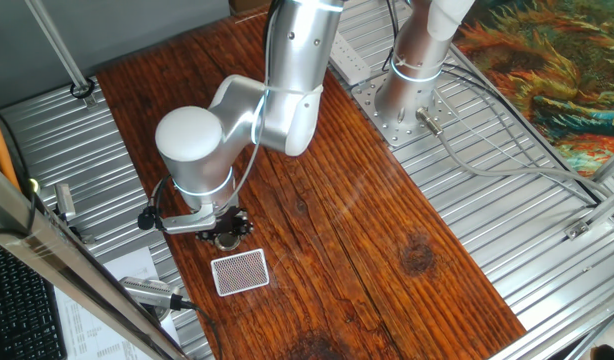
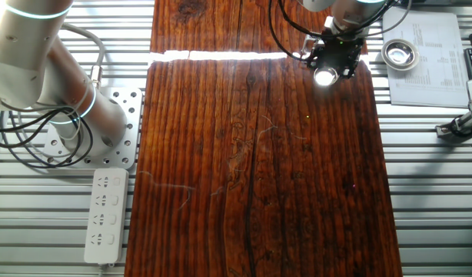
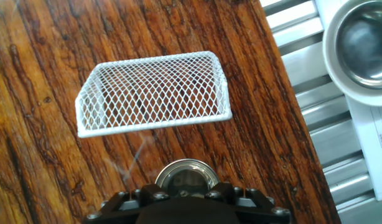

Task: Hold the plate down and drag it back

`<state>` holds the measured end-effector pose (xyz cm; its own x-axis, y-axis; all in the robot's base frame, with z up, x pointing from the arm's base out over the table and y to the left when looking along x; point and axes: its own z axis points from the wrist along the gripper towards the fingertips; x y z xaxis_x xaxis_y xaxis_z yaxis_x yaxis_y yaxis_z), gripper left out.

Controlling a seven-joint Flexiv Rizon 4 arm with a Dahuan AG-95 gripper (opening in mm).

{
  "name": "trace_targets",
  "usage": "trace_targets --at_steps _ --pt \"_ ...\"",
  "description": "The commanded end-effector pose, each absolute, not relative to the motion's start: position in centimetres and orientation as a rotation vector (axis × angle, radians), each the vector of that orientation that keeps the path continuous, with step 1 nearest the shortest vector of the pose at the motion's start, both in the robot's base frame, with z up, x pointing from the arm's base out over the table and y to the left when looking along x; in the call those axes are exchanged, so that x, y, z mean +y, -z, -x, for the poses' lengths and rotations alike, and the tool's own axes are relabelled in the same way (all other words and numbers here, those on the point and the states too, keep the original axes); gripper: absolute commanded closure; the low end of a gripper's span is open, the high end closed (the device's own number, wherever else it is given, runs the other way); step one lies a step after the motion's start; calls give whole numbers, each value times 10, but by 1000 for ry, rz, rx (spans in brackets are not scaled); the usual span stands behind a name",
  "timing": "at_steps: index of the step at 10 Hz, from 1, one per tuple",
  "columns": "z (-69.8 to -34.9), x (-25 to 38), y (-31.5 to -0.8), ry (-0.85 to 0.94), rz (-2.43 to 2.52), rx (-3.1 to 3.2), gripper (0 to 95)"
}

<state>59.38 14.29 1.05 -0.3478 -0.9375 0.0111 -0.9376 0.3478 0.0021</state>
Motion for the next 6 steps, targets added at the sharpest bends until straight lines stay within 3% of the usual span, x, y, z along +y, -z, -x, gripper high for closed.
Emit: trace_targets --at_steps 1,4,6 --pt "-594 144 -9 9 -1783 -2586 950" --pt "-593 149 -6 16 -1745 -2615 950" --pt "-593 149 -6 16 -1749 -2611 570"
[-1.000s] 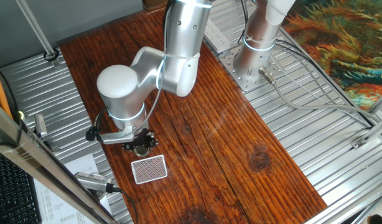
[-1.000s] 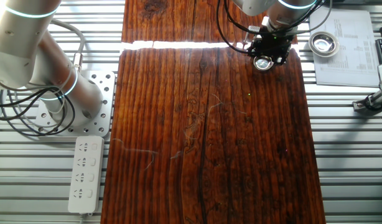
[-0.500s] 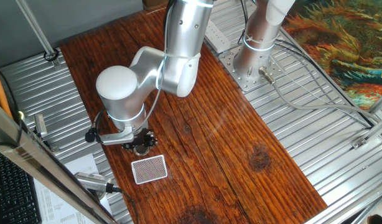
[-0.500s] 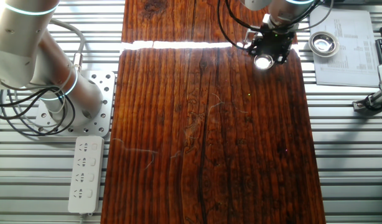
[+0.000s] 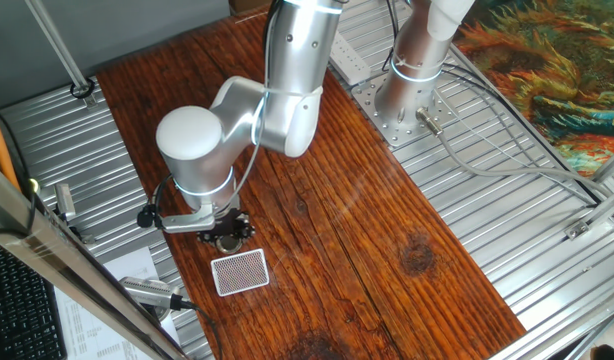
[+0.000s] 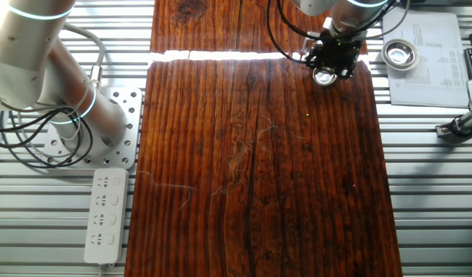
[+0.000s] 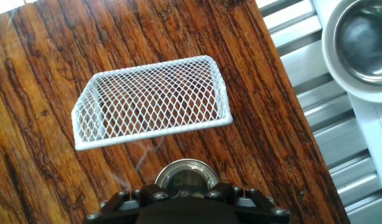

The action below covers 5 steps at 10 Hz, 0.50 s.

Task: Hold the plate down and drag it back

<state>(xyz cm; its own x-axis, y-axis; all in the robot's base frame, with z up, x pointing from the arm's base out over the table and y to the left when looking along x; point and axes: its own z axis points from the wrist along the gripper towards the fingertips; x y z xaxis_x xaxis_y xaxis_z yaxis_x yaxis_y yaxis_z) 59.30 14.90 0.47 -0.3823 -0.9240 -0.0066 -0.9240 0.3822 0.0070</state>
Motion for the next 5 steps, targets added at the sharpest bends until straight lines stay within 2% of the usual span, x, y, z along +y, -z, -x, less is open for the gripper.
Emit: trace_targets --at_steps 1,2,3,5 --pt "-593 149 -8 -23 1753 2608 570" --pt "-593 149 -9 -26 1752 2608 570" --pt "-593 149 -11 -28 1751 2609 380" --pt "-593 150 -11 -27 1751 2610 380"
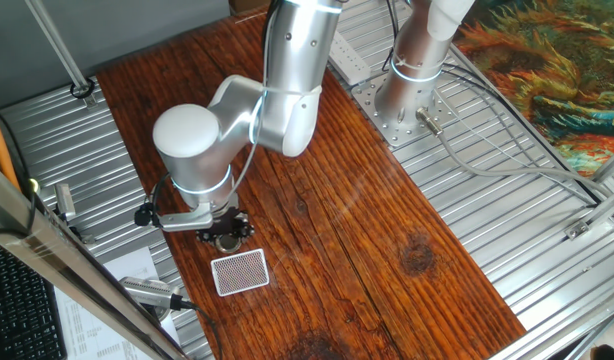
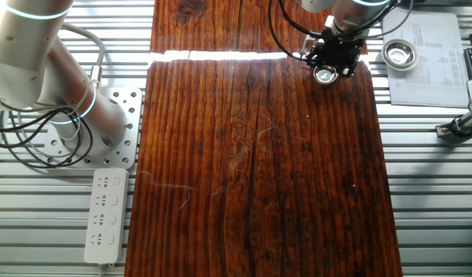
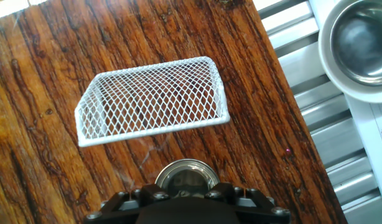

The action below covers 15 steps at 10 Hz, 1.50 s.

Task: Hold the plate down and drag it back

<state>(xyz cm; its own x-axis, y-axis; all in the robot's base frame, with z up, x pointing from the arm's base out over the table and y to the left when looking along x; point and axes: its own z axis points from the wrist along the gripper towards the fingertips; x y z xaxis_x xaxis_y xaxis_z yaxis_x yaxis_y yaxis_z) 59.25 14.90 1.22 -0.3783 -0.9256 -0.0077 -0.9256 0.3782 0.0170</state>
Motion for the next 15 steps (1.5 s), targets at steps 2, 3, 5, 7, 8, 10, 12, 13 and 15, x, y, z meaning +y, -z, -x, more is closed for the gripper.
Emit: trace_targets --at_steps 2,3,5,7,8,10,12,13,15 --pt "-592 154 -10 30 -1732 -2622 380" --pt "-592 154 -10 32 -1731 -2624 380" --pt "-592 154 -10 30 -1731 -2623 190" --pt "-592 154 -10 43 -1744 -2620 0" --pt "-592 154 -9 40 -1737 -2625 0" --pt "-592 154 -10 40 -1691 -2653 190" --pt "-593 152 -11 24 -1656 -2667 380" --pt "-595 148 -13 14 -1643 -2670 570" --pt "-598 140 -13 13 -1632 -2676 760"
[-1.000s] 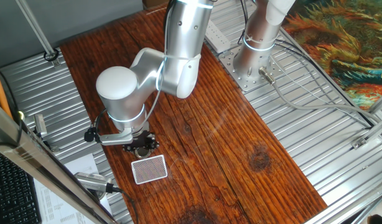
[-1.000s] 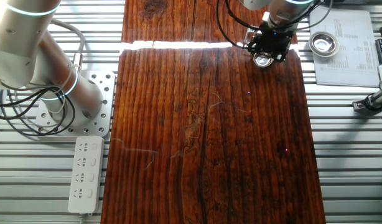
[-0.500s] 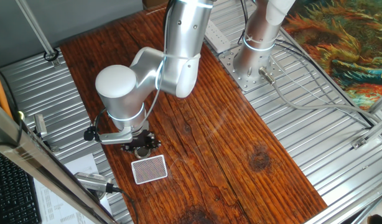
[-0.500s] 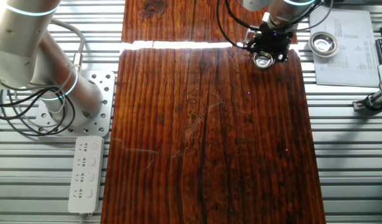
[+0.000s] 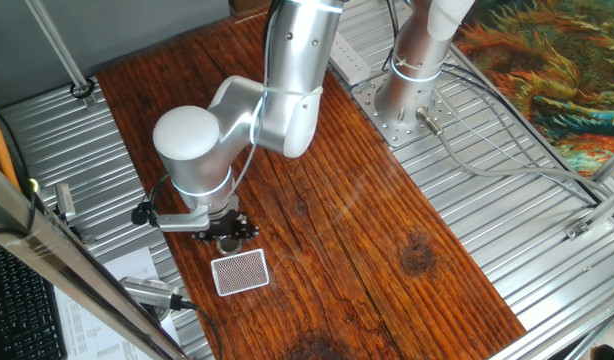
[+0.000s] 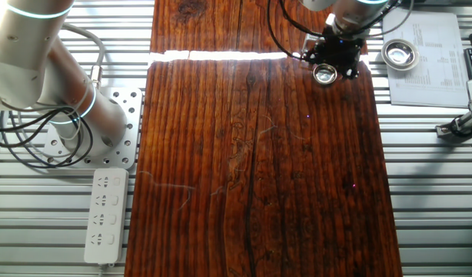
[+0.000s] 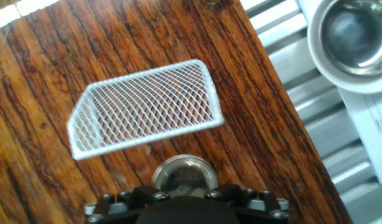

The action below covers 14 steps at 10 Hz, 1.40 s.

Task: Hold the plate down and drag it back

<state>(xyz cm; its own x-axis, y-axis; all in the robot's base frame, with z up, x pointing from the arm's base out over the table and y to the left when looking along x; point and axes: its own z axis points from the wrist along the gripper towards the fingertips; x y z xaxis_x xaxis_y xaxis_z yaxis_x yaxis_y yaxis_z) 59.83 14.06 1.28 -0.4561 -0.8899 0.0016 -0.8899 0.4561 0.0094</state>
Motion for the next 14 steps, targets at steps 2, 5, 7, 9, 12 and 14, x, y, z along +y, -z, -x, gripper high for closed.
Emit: trace_targets --at_steps 2,5,7,9,12,14 --pt "-600 134 -11 28 -1581 -2714 760" --pt "-604 135 -18 71 -1541 -2750 950" --pt "-606 135 -19 66 -1494 -2768 950" --pt "-606 134 -19 63 -1325 -2845 950" --pt "-606 129 -20 74 -1178 -2911 760" --pt "-607 124 -20 94 -1022 -2972 760"
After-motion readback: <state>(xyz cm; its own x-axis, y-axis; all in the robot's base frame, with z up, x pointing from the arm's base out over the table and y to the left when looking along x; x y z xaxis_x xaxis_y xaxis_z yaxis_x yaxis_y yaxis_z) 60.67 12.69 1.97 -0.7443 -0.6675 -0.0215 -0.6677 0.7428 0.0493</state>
